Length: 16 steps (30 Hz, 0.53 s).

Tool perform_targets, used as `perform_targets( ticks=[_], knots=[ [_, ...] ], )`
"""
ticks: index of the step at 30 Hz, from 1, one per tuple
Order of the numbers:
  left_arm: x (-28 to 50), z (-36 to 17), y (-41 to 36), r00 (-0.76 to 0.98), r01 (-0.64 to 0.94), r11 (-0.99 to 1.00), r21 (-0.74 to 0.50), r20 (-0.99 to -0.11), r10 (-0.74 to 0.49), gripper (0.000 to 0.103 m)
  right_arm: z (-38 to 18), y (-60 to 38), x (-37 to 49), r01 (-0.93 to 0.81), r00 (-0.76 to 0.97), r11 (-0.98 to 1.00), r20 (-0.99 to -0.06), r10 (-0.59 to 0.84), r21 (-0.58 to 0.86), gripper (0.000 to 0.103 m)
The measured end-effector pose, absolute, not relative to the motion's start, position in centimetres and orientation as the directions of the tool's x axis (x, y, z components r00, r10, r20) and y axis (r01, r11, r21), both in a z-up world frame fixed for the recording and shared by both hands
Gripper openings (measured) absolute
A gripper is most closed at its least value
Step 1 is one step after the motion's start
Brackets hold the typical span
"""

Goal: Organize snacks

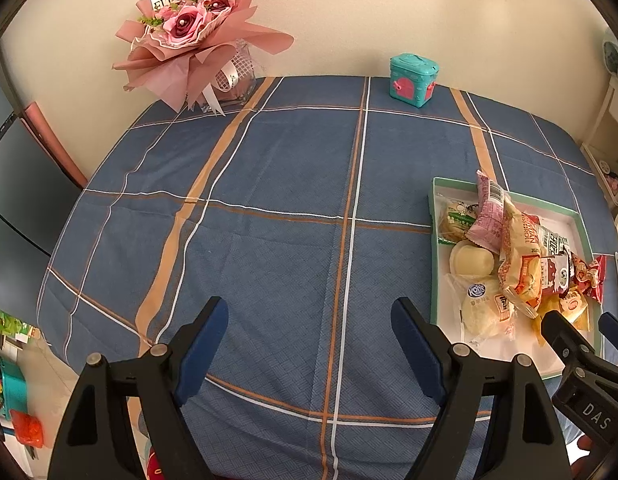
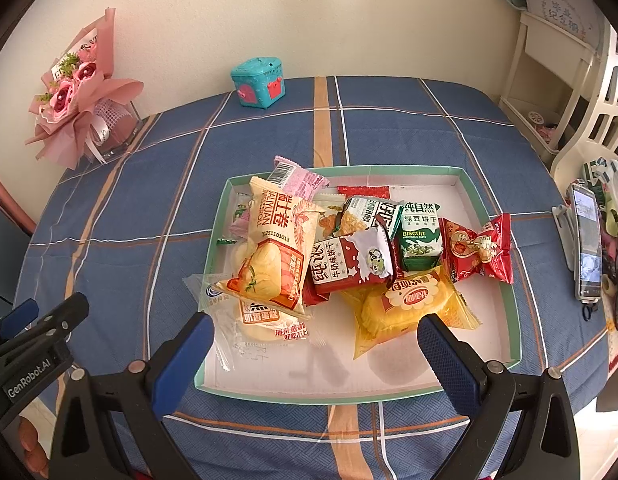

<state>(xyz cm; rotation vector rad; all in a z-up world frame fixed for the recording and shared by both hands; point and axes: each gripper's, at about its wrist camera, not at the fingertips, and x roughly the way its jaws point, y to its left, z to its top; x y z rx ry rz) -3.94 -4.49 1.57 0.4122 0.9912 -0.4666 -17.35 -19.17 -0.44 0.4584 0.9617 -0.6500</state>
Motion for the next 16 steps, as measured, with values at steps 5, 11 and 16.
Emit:
perform_targets(
  ticks=[5,11,16],
  knots=[
    [-3.99,1.54,-4.53,0.468,0.544,0.83,0.122,-0.865,-0.179,0.084,-0.44,-19.18,-17.33,0.687,0.409,0.723,-0.862,-0.3,0.074,0.103],
    [-3.98,1.6,-4.34,0.476,0.533,0.836,0.129,-0.863,-0.17,0.084,-0.44,-19.16,-17.3,0.688,0.409,0.722,-0.862,-0.3,0.075,0.103],
    [-3.95,1.61,-4.23,0.474,0.535,0.835,0.126,-0.863,-0.174,0.084,-0.5,-19.15,-17.31,0.687,0.409,0.723,-0.862,-0.3,0.075,0.103]
  ],
)
